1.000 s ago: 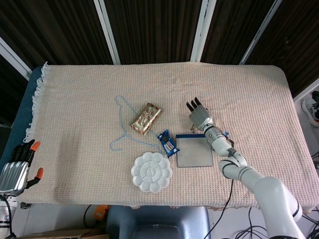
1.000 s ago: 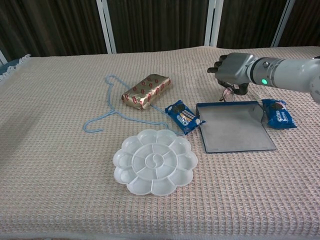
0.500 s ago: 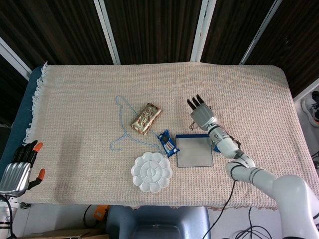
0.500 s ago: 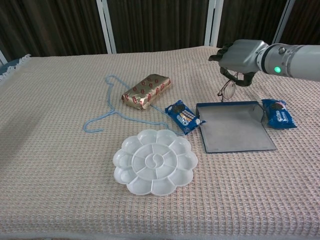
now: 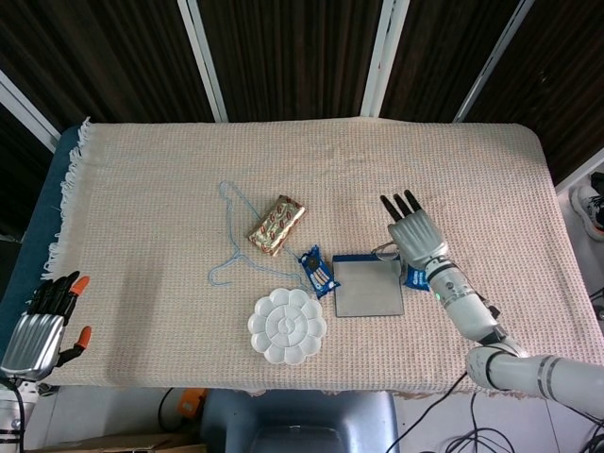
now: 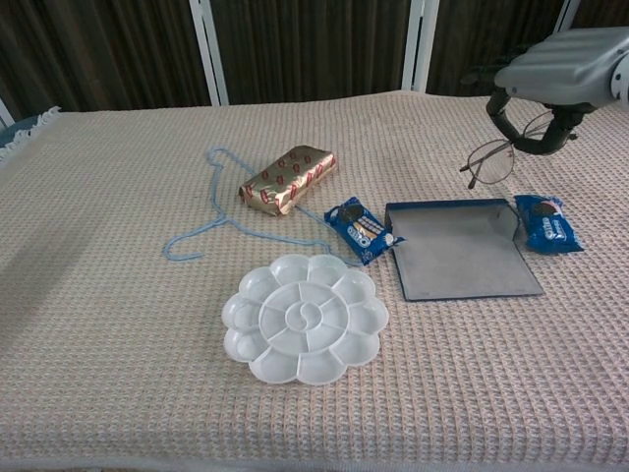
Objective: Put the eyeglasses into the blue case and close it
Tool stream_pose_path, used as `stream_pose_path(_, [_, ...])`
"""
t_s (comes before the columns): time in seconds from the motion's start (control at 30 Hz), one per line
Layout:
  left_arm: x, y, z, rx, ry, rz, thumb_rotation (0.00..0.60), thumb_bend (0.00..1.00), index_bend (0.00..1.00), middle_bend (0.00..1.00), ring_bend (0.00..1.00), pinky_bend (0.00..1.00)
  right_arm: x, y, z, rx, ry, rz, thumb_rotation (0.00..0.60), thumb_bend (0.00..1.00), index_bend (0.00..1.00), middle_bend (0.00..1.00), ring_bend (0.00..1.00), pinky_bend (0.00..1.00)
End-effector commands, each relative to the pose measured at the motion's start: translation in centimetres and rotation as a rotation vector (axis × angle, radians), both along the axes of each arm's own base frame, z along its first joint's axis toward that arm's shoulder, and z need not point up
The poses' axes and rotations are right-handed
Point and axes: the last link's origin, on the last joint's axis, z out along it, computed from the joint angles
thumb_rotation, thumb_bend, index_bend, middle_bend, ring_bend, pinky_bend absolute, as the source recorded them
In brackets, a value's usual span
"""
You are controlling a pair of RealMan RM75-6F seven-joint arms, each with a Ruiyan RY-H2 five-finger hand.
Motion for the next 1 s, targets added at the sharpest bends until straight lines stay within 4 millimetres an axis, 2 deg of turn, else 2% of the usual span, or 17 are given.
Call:
stream_pose_path(0.03, [0.0,-0.1,0.0,0.0,-0.002,-0.002,0.6,0.41,0.0,0.0,0.0,0.03,-0.9,1.8,0.7,0.006,-0.106,-0.102,0.6,0.78,0.71,0.02,0.0,0.03])
stream_pose_path(0.27, [0.1,-0.3,0.1,-0.01,-0.008,-0.014,0.6,0.41,0.0,0.0,0.0,0.03,-0.7,3.7,-2.8,0.063,-0.263,-0.156,0.6,0.78,0.69,0.02,0.0,0.0])
stream_pose_path(0.6, [-0.1,-0.4,0.6,-0.008,-0.022,-0.012,0.6,0.41,0.0,0.0,0.0,0.03,-0.4,3.4,-6.5,0.062,-0.489,-0.248,0.6,0.78,0.69,0.02,0.0,0.0])
stream_pose_path(0.8, [-0.2,-0.4,0.6,-0.01,-0.025,-0.011,0.6,0.41,0.0,0.0,0.0,0.03,-0.8,3.2,-8.2,0.067,-0.494,-0.26,0.6,0.78,0.69,0.03,0.0,0.0])
stream_pose_path(1.0, [-0.2,-0.3,0.6,-0.013,-0.024,-0.007,0.6,0.41,0.0,0.0,0.0,0.03,-1.1,2.8,-8.8,0.056,-0.467,-0.253,0.6,0.78,0.69,0.03,0.0,0.0])
